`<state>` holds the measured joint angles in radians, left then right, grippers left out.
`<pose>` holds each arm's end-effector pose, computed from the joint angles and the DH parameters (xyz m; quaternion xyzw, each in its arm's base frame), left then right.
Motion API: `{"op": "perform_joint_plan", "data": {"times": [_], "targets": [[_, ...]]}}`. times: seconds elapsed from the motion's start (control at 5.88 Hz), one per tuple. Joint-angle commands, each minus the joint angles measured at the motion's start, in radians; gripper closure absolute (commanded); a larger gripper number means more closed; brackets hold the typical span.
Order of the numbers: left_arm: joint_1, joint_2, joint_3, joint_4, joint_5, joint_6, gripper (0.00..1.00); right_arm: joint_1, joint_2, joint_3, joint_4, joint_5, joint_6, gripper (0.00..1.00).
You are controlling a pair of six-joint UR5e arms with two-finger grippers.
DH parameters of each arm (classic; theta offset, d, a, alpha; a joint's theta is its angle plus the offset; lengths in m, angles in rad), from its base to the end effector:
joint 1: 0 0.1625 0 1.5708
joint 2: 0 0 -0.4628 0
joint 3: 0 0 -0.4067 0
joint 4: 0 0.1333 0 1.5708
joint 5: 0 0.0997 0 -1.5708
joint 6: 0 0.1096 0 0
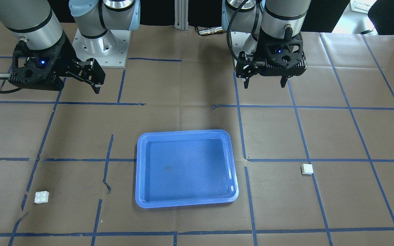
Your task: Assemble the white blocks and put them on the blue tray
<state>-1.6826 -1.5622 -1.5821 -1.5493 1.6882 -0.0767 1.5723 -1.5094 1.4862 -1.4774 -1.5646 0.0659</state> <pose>-0.1760 -0.4879 0.5172 0.0170 0.9981 -0.0149 0.0575 0.1348 -0.5266 0.5175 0.0323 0.9989 0.0352 0.0019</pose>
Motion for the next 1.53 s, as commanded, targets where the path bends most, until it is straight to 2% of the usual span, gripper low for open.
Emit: {"op": "perform_joint_plan", "data": {"times": [0.0, 0.51, 0.68, 0.85, 1.02, 1.36], "targets": [[0.000, 0.011, 0.001, -0.003, 0.002, 0.000, 0.01, 0.000, 0.000, 0.000, 0.002, 0.000, 0.000, 0.00], [0.032, 0.027, -0.012, -0.011, 0.014, 0.017, 0.01, -0.002, 0.000, 0.000, -0.001, 0.003, -0.017, 0.00], [0.167, -0.026, -0.038, 0.004, 0.049, 0.059, 0.01, -0.002, 0.000, 0.000, -0.012, 0.015, -0.082, 0.00], [0.281, -0.091, -0.070, 0.134, 0.041, 0.253, 0.01, -0.005, 0.000, -0.001, -0.015, 0.003, -0.314, 0.00], [0.346, -0.176, -0.111, 0.279, 0.038, 0.419, 0.01, -0.015, 0.008, -0.001, -0.020, 0.000, -0.519, 0.00], [0.386, -0.421, -0.197, 0.688, -0.010, 0.616, 0.01, -0.086, 0.026, -0.001, -0.021, 0.008, -1.023, 0.00]]}}
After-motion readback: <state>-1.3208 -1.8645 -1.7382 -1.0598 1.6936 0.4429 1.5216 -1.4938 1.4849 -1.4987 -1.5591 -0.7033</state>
